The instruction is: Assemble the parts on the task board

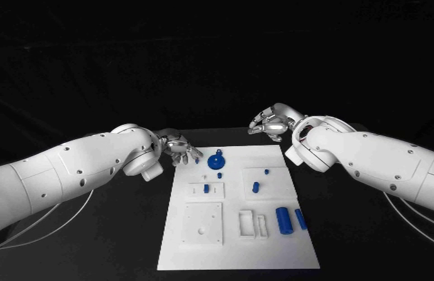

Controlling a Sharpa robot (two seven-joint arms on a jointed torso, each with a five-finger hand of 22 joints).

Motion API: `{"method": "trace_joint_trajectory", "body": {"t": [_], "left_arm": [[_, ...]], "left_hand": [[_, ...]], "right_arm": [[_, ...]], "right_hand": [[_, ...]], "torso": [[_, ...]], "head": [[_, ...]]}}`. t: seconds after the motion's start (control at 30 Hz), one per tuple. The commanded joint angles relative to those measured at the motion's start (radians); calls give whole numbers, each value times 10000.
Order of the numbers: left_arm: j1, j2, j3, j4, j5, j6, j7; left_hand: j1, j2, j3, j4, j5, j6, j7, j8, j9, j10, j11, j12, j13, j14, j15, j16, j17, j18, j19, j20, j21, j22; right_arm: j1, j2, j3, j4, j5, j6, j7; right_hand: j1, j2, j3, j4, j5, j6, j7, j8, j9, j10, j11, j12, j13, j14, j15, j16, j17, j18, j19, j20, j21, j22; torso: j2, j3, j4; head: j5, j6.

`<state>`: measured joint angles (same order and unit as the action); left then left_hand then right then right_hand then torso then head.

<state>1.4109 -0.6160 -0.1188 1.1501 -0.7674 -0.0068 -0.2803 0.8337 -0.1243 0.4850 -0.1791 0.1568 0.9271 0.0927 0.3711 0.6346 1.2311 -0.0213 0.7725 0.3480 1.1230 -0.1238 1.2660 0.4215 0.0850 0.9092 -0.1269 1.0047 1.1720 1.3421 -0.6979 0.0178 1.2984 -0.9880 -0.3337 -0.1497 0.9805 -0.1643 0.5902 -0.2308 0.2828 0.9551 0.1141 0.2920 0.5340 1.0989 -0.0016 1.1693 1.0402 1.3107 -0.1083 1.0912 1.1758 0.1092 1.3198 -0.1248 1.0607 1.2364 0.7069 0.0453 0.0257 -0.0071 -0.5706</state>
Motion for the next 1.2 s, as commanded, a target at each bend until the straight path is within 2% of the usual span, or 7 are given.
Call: {"method": "trace_joint_trajectory", "body": {"t": [0.03, 0.17, 0.23, 0.4, 0.67, 0.97, 1.2], "left_arm": [[63, 192, 10, -453, 21, -187, 140], [75, 428, 12, -979, -485, 92, 98], [77, 539, 14, -1209, -485, 173, 98], [76, 919, 17, -1876, -505, 613, 47], [61, 1342, 12, -2674, -676, 1090, -57], [54, 1654, 12, -3170, -631, 1548, -57], [-9, 1910, 10, -3607, -626, 1893, -177]], "left_hand": [[-153, -79, 13, 147, -114, -82, -18, 68, 16, 67, 11, -93, -38, 61, -8, -61, -18, -104, 47, -818, -60, -28], [-345, -339, 44, 438, -283, -151, -8, 121, 19, 58, 28, -186, -87, 33, 10, -126, -30, -134, 2, -827, -127, -37], [-407, -502, 128, 660, -609, -181, -2, 165, 19, 66, 24, -225, -106, 20, 13, -141, -22, -141, -19, -845, -151, -27], [-603, -778, 171, 1074, -1026, -227, -6, 234, 13, 82, 31, -260, -116, 4, 13, -132, 11, -158, -43, -865, -170, 7], [-760, -892, 130, 1310, -1076, -262, 6, 272, 20, 45, 35, -284, -118, -20, 18, -100, 46, -160, -60, -873, -162, 41], [-842, -895, 112, 1514, -1076, -288, 14, 322, 42, -23, 46, -308, -114, -104, 30, -74, 83, -159, -130, -869, -166, 80], [-827, -839, 96, 1563, -1076, -334, 28, 327, 45, -69, 61, -318, -109, -164, 45, -65, 101, -164, -185, -859, -171, 104]], "right_arm": [[-4, 19, 7, -3, 33, 55, 122], [-3, 42, 7, -1, 33, 77, 119], [-3, 52, 7, -10, 33, 87, 114], [-3, 74, 7, -32, 33, 122, 115], [-3, 85, 7, -33, 33, 144, 116], [-2, 93, 7, -35, 37, 205, 109], [-1, 118, 7, -41, 196, 144, 190]], "right_hand": [[-90, -8, -51, -15, 36, -56, 0, -56, -5, -70, 27, -52, -11, -24, 9, -70, 8, 1526, -21, 40, -42, -10], [-93, -5, -51, -14, 40, -60, 2, -59, -4, -72, 30, -52, -11, -25, 12, -71, 8, 1526, -22, 41, -44, -11], [-95, -3, -52, -13, 42, -61, 4, -60, -4, -73, 31, -52, -12, -25, 13, -72, 8, 1526, -23, 42, -45, -11], [-105, -2, -56, -8, 45, -61, 6, -61, -3, -75, 33, -53, -12, -26, 16, -74, 8, 1526, -24, 43, -47, -11], [-116, 2, -60, -1, 51, -60, 8, -62, -1, -77, 36, -52, -13, -27, 19, -76, 9, 1526, -24, 45, -49, -12], [-144, 0, -73, 13, 55, -68, 13, -70, 1, -81, 41, -52, -13, -28, 24, -79, 9, 1526, -26, 49, -53, -12], [-170, 7, -71, 30, 62, -95, 24, -89, 3, -102, 52, -71, -27, -60, 35, -124, -10, 1526, -68, 65, -95, -25]], "torso": [[7, 15, -11], [9, 19, -6], [17, 14, -13], [28, 9, -24], [30, 4, -23], [38, 1, -14], [40, 5, -35]], "head": [[15, 25], [11, 15], [-16, 20], [-20, 23], [-101, -1], [-62, -7], [-68, -20]]}}
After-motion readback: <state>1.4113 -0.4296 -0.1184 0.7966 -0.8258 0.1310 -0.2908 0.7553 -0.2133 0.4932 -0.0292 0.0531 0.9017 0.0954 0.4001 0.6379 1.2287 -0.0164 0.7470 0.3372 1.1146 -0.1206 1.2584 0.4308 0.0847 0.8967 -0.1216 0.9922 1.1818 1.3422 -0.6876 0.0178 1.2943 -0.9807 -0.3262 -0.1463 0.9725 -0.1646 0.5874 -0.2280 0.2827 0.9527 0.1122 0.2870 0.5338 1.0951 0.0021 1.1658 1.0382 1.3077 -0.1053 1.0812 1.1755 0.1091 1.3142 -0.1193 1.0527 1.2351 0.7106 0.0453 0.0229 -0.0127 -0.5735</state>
